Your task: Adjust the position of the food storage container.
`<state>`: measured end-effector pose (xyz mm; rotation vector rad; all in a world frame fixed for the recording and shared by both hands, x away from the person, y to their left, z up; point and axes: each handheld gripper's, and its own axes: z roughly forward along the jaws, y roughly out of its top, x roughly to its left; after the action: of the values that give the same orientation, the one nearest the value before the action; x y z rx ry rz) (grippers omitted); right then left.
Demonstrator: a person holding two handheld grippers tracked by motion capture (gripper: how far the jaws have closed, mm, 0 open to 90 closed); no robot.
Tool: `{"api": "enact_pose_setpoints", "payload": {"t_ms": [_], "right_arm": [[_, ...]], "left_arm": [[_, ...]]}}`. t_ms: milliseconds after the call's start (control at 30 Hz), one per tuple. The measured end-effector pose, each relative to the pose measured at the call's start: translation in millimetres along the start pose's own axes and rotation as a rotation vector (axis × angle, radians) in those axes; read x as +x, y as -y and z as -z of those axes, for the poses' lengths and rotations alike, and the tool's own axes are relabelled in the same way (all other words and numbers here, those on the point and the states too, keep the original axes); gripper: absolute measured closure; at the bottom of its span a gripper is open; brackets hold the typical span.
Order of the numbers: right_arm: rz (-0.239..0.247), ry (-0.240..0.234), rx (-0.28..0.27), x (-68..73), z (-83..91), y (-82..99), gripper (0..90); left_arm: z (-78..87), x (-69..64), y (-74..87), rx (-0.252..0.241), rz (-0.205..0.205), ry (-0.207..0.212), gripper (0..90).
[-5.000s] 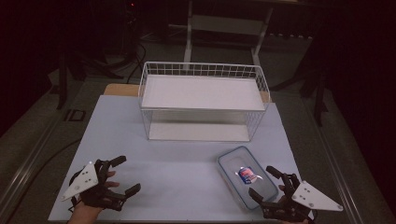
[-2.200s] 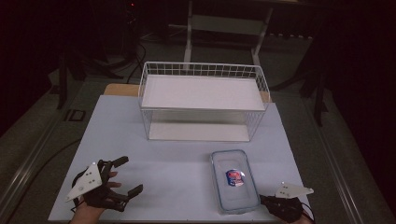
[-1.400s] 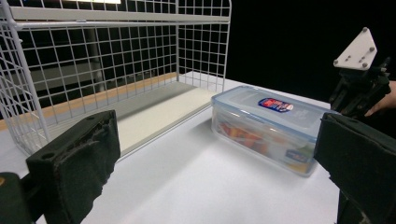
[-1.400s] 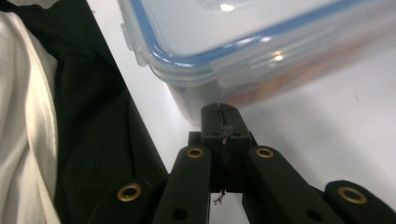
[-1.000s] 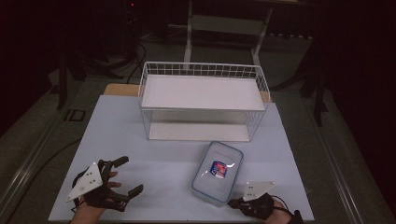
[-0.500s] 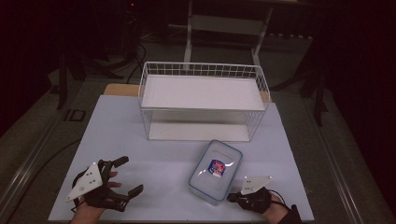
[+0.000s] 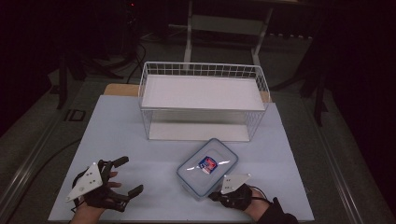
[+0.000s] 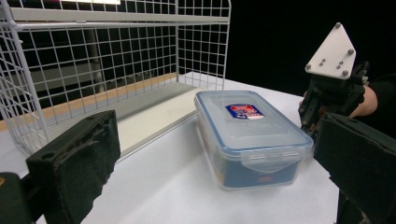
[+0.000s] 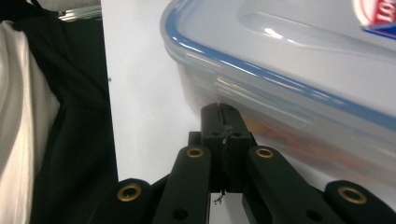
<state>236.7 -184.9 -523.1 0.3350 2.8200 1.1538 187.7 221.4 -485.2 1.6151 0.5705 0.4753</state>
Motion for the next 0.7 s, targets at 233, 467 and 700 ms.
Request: {"api": "enact_pose_setpoints", "payload": {"t_ms": [233,467,700], "right_arm": [[0.05,-0.026,-0.004,7.3,-19.5,-17.7,90.0],[0.046,-0.009,0.012,8.8,-9.4,-8.3,90.0],[0.034,0.014,-0.009,3.5,-12.9,-11.0,90.0]], "left_arm": [[-0.3,-0.2,0.2,0.004,-0.004,0.002,0.6],[-0.1,-0.2,0.1,0.002,-0.005,0.002,0.6],[-0.9,-0.7,0.1,0.005,-0.008,0.002,0.6]]}}
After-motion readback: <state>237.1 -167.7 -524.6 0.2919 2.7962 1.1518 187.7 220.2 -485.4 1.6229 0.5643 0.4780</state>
